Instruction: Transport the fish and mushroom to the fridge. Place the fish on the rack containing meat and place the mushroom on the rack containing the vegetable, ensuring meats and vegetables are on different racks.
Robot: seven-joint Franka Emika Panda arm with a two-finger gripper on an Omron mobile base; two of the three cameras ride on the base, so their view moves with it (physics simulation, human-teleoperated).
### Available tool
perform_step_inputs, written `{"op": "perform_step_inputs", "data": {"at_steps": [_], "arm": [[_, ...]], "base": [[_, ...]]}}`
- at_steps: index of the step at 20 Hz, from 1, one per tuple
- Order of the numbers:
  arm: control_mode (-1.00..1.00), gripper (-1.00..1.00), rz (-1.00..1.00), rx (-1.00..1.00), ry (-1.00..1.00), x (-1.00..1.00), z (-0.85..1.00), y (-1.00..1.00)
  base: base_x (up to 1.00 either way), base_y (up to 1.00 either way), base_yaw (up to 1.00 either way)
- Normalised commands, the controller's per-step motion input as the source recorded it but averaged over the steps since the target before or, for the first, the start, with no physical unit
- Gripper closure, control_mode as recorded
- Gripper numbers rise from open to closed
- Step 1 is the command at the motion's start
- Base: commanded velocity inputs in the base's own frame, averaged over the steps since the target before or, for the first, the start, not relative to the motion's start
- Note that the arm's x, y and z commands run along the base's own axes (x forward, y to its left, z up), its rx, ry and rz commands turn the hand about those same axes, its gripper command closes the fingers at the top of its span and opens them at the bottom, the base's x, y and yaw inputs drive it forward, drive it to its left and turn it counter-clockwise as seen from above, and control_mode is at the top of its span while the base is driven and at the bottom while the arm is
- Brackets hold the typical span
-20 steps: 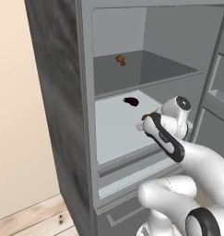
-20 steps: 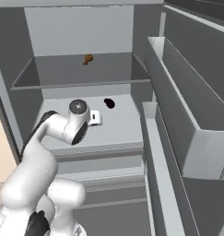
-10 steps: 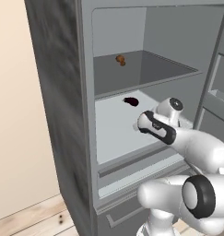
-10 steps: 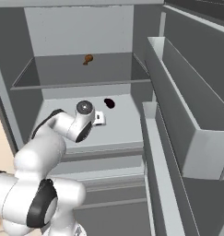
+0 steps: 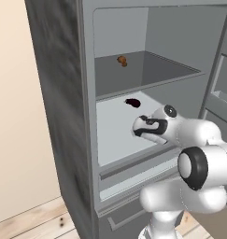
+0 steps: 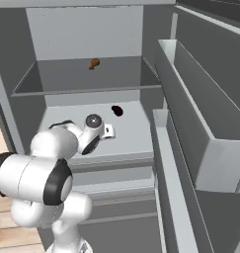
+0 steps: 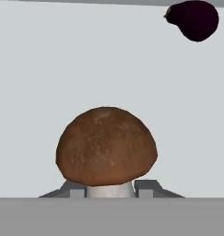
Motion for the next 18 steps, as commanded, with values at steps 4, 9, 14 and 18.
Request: {"op": "perform_step_inputs", "data": {"at_steps": [4, 9, 14, 18], "arm": [[-1.00, 1.00, 0.00, -0.02, 0.07, 0.24, -0.36, 0.00], [-1.00, -1.00, 0.00, -0.01, 0.07, 0.20, -0.27, 0.00], [-1.00, -1.00, 0.00, 0.00, 0.00, 0.25, -0.09, 0.00], [-1.00, -1.00, 0.00, 0.00, -0.01, 0.05, 0.00, 0.00]], "base": [[0.00, 0.00, 0.00], [0.00, 0.00, 0.00], [0.00, 0.00, 0.00], [0.00, 0.00, 0.00]]}}
